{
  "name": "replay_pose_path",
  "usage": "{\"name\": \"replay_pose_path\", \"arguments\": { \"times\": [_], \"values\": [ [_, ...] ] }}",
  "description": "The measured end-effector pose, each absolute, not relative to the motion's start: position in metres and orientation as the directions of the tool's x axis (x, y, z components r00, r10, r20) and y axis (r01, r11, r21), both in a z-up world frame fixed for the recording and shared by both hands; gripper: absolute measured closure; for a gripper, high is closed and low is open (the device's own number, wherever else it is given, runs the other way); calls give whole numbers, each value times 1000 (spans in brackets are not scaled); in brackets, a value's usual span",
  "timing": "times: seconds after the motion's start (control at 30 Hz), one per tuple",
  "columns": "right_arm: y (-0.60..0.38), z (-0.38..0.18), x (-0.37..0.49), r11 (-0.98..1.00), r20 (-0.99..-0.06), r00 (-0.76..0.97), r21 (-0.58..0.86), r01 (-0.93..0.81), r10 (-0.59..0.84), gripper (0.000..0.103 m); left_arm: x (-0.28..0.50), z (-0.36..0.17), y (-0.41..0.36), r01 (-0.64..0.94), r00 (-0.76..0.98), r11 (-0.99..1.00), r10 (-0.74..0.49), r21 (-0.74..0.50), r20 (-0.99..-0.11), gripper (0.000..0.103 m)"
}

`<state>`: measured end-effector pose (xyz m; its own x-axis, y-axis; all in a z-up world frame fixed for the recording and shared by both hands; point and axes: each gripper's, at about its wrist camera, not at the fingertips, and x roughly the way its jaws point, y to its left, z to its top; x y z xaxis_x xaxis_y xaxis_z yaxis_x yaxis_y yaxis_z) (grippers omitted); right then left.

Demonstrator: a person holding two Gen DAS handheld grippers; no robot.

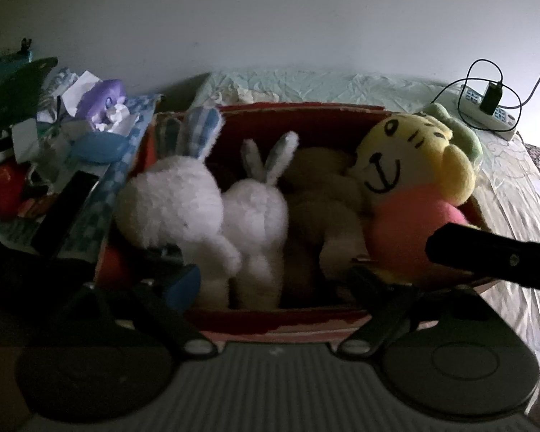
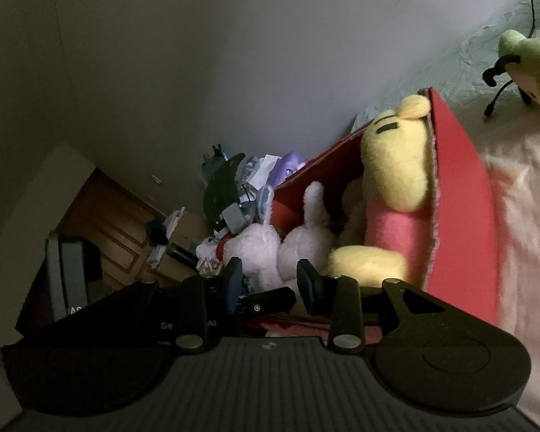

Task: Organize objects
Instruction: 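Open the right gripper and withdraw it from the box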

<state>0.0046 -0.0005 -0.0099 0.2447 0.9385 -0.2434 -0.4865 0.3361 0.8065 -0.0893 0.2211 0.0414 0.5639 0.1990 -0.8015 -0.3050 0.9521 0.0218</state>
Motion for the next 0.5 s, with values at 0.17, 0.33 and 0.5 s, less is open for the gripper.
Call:
{"name": "replay_pose_path", "arguments": {
  "times": [0.17, 0.33, 0.5],
  "values": [
    [-16, -12, 3, 333, -239, 245, 807, -489, 940, 64, -86, 45, 208, -315, 566, 949, 200, 14, -800, 12],
    [-36, -13, 6, 306, -200, 260, 826, -473, 944, 64, -84, 55, 191, -307, 585, 952, 202, 15, -786, 12],
    [-62, -14, 9, 338, -209, 307, 817, -467, 929, 64, -77, 69, 174, -277, 619, 961, 176, -3, -765, 12]
  ]
}}
